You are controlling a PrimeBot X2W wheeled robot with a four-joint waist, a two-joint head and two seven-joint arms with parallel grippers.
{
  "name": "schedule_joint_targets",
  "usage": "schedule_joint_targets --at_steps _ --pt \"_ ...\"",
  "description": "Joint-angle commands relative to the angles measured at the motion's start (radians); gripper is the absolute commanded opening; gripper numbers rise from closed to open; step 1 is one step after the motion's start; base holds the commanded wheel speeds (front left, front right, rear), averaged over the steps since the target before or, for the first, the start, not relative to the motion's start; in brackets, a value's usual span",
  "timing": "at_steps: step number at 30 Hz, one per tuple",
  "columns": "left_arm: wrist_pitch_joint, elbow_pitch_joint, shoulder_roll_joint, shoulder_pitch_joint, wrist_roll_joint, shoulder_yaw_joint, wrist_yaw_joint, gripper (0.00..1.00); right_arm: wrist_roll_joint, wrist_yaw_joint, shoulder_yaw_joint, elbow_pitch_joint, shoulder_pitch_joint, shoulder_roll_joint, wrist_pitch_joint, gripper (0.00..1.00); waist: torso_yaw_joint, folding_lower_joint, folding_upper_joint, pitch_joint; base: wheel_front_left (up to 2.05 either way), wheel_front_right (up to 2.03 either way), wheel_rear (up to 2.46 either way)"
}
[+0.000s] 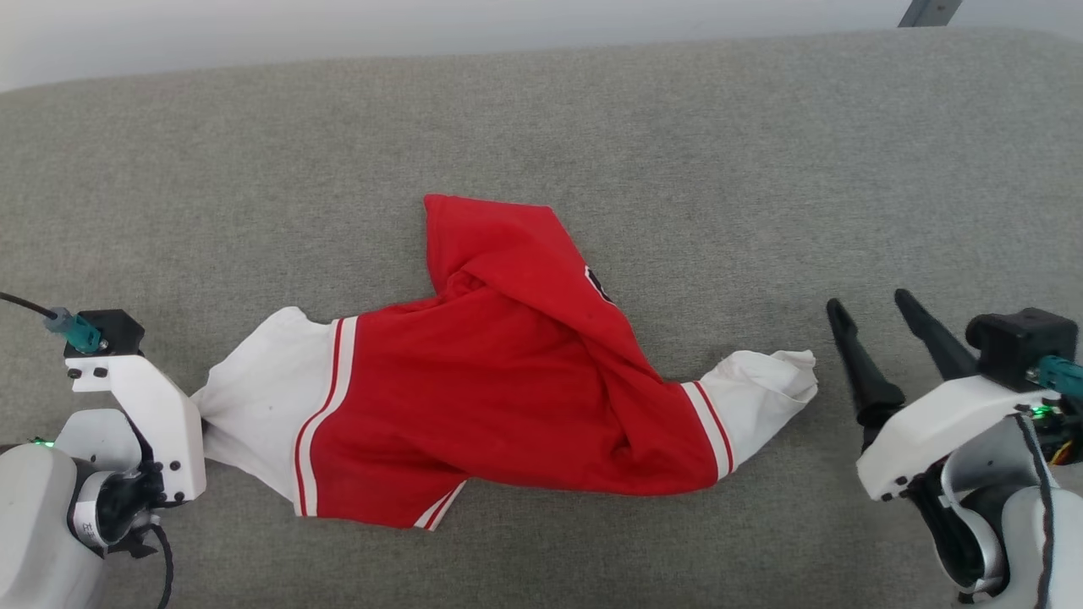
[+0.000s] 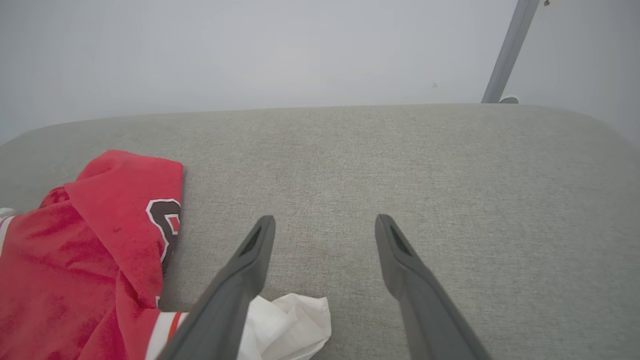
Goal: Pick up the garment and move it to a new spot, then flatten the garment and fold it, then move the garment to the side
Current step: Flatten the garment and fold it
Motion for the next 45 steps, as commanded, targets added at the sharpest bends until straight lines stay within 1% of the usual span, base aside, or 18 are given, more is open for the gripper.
schedule_joint_targets --at_steps 1,5,11,15,18,21,26,27,28,29,32,35,37,40,45 --pt "0.017 0.015 0.0 0.027 0.004 -0.008 0.009 0.0 0.005 0.0 0.006 0.004 -0.004 -0.001 0.014 1.0 0.003 0.0 0.0 0.004 0.0 0.0 0.0" --pt "0.012 -0.004 -0.009 0.023 -0.001 -0.015 0.002 0.0 0.028 0.0 0.037 0.019 0.009 -0.017 0.111 1.0 0.01 0.0 0.0 0.012 0.0 0.0 0.0" --pt "-0.001 -0.032 -0.023 0.012 -0.009 -0.022 -0.007 0.0 0.066 0.0 0.065 0.029 0.025 -0.042 0.329 1.0 0.022 0.0 0.0 0.022 0.0 0.0 0.0" --pt "-0.007 -0.045 -0.03 0.004 -0.016 -0.025 -0.014 0.0 0.07 0.0 0.074 0.012 0.015 -0.061 0.443 1.0 0.032 0.0 0.0 0.03 0.0 0.0 0.0" --pt "-0.011 -0.053 -0.035 -0.002 -0.019 -0.028 -0.017 0.0 0.06 0.0 0.083 0.025 -0.013 -0.075 0.503 1.0 0.04 0.0 0.0 0.035 0.0 0.0 0.0" --pt "-0.018 -0.059 -0.043 -0.012 -0.024 -0.03 -0.021 0.0 0.072 0.0 0.112 0.063 -0.045 -0.077 0.544 1.0 0.049 0.0 0.0 0.041 0.0 0.0 0.0" --pt "-0.024 -0.061 -0.05 -0.019 -0.028 -0.035 -0.025 0.0 0.115 0.0 0.206 0.185 -0.093 -0.09 0.612 1.0 0.061 0.0 0.0 0.042 0.0 0.0 0.0" --pt "-0.023 -0.061 -0.051 -0.021 -0.029 -0.035 -0.026 0.0 0.122 0.001 0.226 0.209 -0.099 -0.099 0.628 0.48 0.063 0.0 0.0 0.04 0.0 0.0 0.0" --pt "-0.023 -0.061 -0.051 -0.021 -0.029 -0.035 -0.026 0.0 0.122 0.001 0.226 0.209 -0.099 -0.099 0.628 0.48 0.063 0.0 0.0 0.04 0.0 0.0 0.0" --pt "-0.025 -0.064 -0.052 -0.024 -0.032 -0.033 -0.027 0.0 0.133 0.001 0.242 0.224 -0.108 -0.106 0.638 0.0 0.065 0.0 0.0 0.039 0.0 0.0 0.0" --pt "-0.016 -0.075 -0.051 -0.034 -0.051 -0.02 -0.021 0.0 0.169 0.001 0.258 0.234 -0.151 -0.124 0.647 0.0 0.069 0.0 0.0 0.03 0.0 0.0 0.0" --pt "0.01 -0.1 -0.043 -0.049 -0.068 -0.006 -0.017 0.0 0.2 0.0 0.257 0.209 -0.199 -0.154 0.662 0.0 0.069 0.0 0.0 0.017 0.0 0.0 0.0" --pt "0.035 -0.127 -0.036 -0.058 -0.082 -0.001 -0.012 0.0 0.232 0.0 0.251 0.184 -0.222 -0.162 0.683 0.0 0.068 0.0 0.0 0.005 0.0 0.0 0.0" --pt "0.092 -0.182 -0.014 -0.07 -0.095 0.001 -0.003 0.0 0.282 0.0 0.246 0.139 -0.249 -0.18 0.724 0.0 0.067 0.0 0.0 -0.014 0.0 0.0 0.0" --pt "0.195 -0.295 0.023 -0.107 -0.124 0.008 0.02 0.0 0.337 0.0 0.203 0.078 -0.298 -0.2 0.774 0.0 0.073 0.0 0.0 -0.054 0.0 0.0 0.0"
